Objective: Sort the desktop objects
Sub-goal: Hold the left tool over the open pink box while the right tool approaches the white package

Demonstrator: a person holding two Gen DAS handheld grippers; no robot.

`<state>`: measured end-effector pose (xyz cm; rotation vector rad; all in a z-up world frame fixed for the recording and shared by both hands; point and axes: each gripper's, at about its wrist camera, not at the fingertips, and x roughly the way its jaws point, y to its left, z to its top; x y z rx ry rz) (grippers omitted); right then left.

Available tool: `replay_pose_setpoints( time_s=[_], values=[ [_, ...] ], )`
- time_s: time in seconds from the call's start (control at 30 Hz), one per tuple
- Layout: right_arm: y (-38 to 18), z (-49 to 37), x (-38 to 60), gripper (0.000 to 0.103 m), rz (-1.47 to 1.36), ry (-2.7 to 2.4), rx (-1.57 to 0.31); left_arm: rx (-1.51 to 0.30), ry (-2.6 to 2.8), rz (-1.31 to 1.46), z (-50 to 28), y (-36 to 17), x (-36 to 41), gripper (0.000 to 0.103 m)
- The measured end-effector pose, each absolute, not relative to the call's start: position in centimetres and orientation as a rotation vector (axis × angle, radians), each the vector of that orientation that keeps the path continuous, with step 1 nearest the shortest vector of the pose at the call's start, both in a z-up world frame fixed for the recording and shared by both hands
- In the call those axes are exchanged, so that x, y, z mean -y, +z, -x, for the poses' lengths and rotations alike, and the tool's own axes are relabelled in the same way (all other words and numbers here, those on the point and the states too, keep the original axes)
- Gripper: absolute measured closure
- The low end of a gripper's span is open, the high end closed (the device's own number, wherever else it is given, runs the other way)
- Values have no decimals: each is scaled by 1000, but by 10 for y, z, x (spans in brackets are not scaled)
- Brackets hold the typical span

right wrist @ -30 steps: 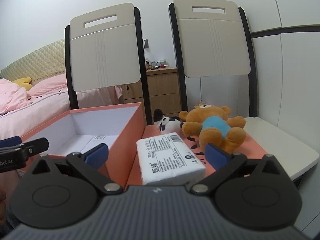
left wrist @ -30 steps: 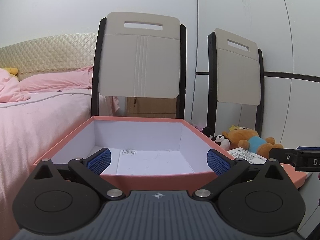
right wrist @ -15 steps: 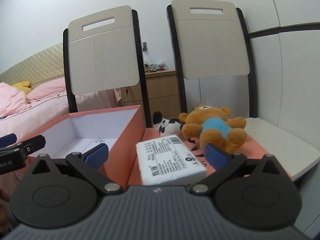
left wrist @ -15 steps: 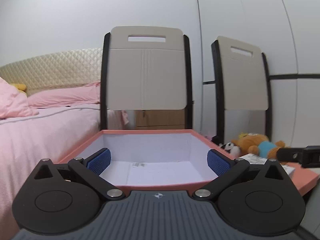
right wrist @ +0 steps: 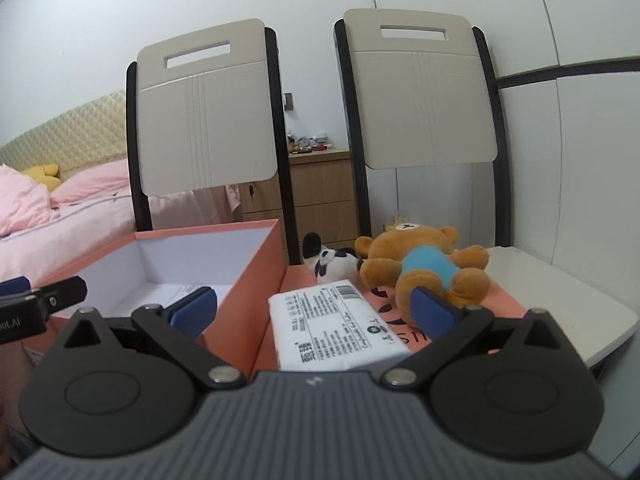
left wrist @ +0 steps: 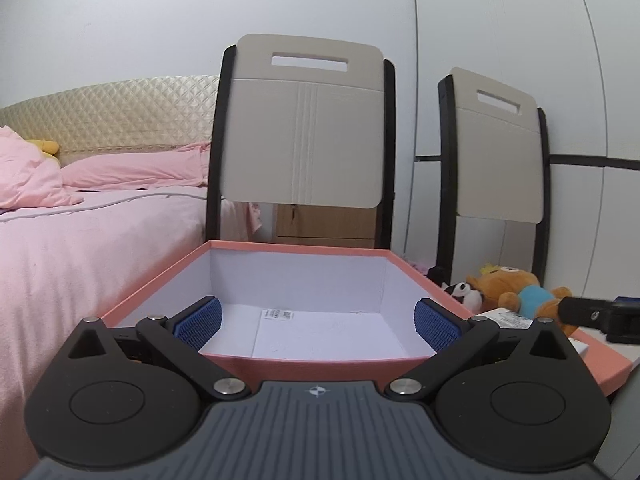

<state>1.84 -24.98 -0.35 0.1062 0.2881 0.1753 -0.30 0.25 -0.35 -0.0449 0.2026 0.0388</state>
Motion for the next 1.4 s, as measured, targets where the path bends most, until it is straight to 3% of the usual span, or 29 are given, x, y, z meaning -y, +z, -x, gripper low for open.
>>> replay_pose_setpoints(
  time_s=[1.4],
  values=[
    [3,-14,266,0,-153,182,-276,-117,81,-13,15,-14,36,0]
  ],
)
